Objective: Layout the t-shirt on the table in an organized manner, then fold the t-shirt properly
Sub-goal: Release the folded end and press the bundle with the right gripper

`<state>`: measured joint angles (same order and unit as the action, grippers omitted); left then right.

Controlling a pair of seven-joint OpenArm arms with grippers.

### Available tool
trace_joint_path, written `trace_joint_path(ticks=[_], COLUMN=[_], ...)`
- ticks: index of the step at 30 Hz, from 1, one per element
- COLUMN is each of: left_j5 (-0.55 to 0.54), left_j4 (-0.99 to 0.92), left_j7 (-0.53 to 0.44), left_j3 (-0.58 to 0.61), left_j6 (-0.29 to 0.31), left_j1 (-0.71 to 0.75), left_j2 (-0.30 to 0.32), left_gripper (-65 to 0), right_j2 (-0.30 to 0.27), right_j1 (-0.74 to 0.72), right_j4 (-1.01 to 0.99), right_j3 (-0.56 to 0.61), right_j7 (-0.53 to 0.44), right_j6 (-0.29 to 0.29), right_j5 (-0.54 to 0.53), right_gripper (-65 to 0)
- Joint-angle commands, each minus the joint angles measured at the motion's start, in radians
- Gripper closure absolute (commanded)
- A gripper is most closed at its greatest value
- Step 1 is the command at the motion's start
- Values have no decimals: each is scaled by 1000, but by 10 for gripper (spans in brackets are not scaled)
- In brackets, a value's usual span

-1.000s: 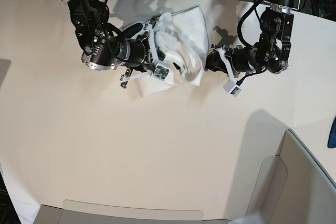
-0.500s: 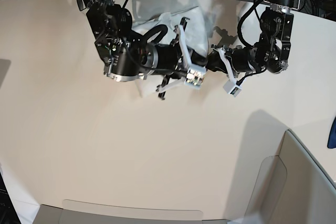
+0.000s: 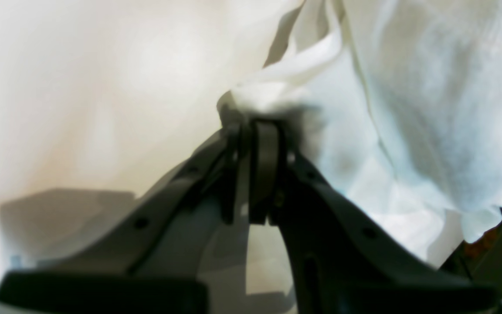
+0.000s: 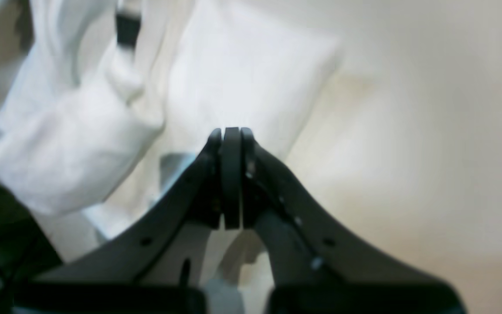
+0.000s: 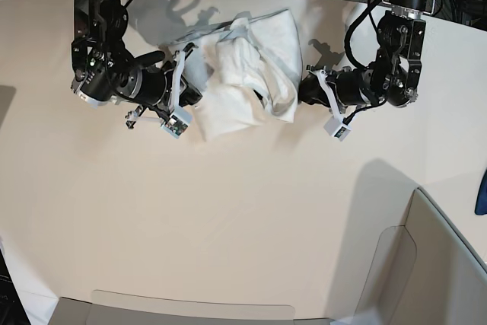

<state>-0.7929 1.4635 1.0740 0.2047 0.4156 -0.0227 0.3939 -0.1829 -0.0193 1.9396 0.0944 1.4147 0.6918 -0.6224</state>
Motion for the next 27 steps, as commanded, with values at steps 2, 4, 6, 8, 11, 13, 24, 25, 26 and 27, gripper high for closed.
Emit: trace_joint_path(ticks=[2, 4, 6, 8, 11, 13, 24, 25, 26, 27], left_j5=[80, 80, 80, 80, 80, 80, 80, 80, 80, 80], left_j4=[-7, -7, -7, -7, -7, -7, -7, -7, -2, 4], left_j7=[53, 53, 53, 53, 53, 53, 51, 51, 51, 51], left_j3=[2, 2, 0, 0, 0, 0, -1, -4, -7, -9], left_j6=[-25, -25, -25, -25, -25, -25, -25, -25, -25, -27], left_j1=[2, 2, 2, 2, 2, 2, -21, -26, -29, -30], left_j2=[13, 13, 12, 10, 10, 10, 10, 10, 10, 10], left_gripper=[-44, -45, -45, -45, -45, -44, -45, -45, -45, -45], right_j2=[-5, -11, -14, -13, -5, -5, 1, 10, 16, 16], right_j1=[5, 6, 6, 5, -8, -29, -158, -169, -175, -175], right_j4=[16, 16, 16, 16, 16, 16, 16, 16, 16, 14], right_j3=[14, 57, 107, 163, 262, 356, 394, 393, 388, 370], right_j7=[-18, -18, -18, -18, -18, -18, -18, -18, -18, -18], right_j6=[6, 6, 6, 6, 6, 6, 6, 6, 6, 6], right_j5=[-14, -14, -15, -17, -18, -18, -155, -156, -155, -155], right_gripper=[0, 0, 0, 0, 0, 0, 0, 0, 0, 0])
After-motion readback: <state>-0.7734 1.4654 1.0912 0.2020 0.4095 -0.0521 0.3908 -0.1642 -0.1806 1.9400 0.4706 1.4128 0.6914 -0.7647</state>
